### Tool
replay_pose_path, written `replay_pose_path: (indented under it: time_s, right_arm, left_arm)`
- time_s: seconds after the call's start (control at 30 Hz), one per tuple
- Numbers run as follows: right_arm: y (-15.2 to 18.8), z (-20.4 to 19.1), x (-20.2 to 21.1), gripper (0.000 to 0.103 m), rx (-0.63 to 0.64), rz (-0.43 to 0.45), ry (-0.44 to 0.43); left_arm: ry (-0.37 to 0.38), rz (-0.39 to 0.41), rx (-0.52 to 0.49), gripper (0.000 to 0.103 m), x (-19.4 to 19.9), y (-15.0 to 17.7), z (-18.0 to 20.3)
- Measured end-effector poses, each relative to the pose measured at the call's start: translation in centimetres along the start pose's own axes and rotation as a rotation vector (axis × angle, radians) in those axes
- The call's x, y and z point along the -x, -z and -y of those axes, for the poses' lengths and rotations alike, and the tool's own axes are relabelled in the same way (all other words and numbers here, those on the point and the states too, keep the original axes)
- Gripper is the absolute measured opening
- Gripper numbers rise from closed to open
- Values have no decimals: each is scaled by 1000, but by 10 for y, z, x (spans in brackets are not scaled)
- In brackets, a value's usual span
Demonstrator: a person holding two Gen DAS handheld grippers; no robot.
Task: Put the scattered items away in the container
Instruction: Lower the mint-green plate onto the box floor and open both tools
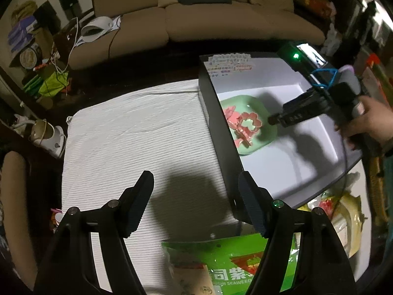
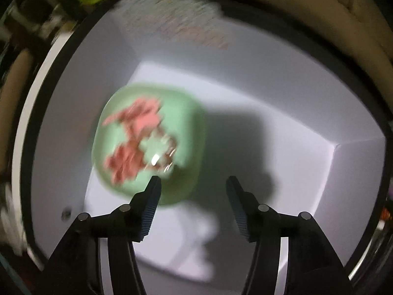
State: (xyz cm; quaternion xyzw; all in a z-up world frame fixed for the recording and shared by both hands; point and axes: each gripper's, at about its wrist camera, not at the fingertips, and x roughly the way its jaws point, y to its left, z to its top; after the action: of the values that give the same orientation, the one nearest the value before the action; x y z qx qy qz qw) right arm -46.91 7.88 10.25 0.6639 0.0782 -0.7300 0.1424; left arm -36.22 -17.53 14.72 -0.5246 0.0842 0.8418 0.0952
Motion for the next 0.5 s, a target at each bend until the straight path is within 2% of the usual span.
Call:
replay_pose_path:
  time_s: [0.1, 0.23, 0.37, 0.5]
  right_arm:
    - [5, -21, -8, 63, 100, -67, 2]
    - [0, -42, -28, 64, 122, -129, 17]
    - [-12, -43, -33, 65, 37, -129, 14]
    - [-24, -35, -26, 66, -62, -96, -47]
  left_arm:
    - [2, -2, -2, 69, 1, -1, 3]
    - [3, -1, 1, 69, -1, -4, 2]
    - [12, 2, 8, 69, -3, -4, 0]
    - [18, -1, 12, 69, -6, 0, -5]
